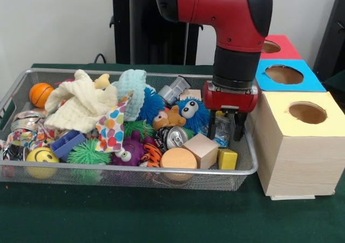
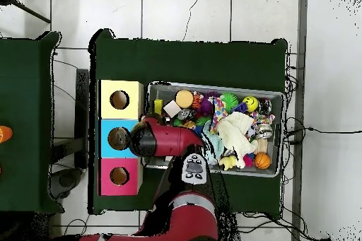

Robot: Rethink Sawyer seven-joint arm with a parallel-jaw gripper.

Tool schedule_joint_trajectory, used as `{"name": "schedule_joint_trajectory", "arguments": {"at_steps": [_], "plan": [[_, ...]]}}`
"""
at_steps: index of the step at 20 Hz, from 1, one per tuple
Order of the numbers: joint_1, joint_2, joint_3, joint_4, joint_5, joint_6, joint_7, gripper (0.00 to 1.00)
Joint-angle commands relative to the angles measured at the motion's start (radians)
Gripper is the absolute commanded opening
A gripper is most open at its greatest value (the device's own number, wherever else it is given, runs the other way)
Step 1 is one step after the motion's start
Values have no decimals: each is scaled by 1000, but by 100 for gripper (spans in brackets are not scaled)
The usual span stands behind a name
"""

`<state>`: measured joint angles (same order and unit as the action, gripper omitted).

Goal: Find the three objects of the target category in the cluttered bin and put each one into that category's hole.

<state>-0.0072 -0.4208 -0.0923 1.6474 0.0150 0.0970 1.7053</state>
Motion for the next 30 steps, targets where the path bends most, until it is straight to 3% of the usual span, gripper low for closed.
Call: {"name": "schedule_joint_trajectory", "arguments": {"at_steps": [1,5,10,14,27,30], "plan": [[25,474,105,-66,50,-172,231,100],[28,461,100,-54,56,-144,219,100],[64,374,51,-1,57,-10,185,100],[30,294,57,36,-3,46,104,100],[-8,64,-3,123,-46,348,-1,100],[-41,26,5,156,-65,353,-14,100]]}}
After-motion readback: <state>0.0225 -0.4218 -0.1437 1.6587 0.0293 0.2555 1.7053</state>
